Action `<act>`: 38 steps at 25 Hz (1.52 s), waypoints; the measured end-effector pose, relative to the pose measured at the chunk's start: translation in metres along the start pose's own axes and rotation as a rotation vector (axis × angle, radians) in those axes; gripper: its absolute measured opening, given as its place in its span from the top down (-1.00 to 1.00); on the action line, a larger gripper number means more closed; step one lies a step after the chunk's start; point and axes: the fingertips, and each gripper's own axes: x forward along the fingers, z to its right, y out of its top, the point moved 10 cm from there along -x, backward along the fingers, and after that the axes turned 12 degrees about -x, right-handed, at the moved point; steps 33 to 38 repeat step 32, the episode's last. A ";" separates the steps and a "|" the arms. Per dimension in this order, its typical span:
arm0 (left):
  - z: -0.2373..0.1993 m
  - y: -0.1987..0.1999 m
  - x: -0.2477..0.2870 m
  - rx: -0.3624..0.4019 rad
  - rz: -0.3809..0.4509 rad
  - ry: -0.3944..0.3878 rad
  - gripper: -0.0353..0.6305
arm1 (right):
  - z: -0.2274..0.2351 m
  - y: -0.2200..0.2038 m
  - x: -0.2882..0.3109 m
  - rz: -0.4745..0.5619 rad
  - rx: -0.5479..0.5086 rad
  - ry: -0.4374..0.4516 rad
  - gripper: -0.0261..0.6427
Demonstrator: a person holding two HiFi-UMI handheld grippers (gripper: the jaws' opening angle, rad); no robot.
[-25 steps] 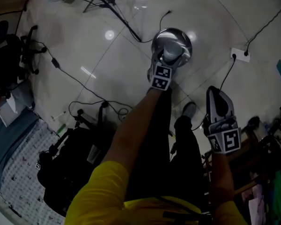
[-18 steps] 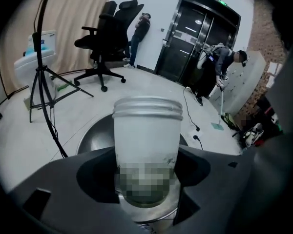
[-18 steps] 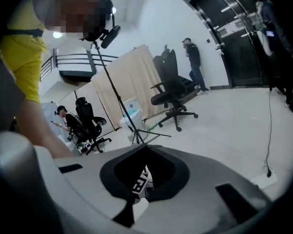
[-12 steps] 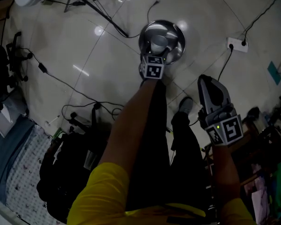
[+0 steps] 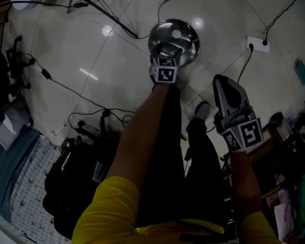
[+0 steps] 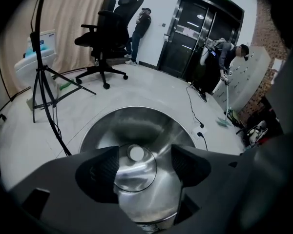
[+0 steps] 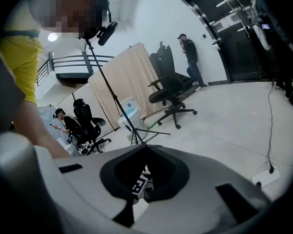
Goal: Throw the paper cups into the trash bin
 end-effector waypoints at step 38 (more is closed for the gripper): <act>-0.013 0.004 -0.058 -0.092 0.108 -0.066 0.90 | -0.023 -0.017 0.016 -0.091 0.038 -0.028 0.92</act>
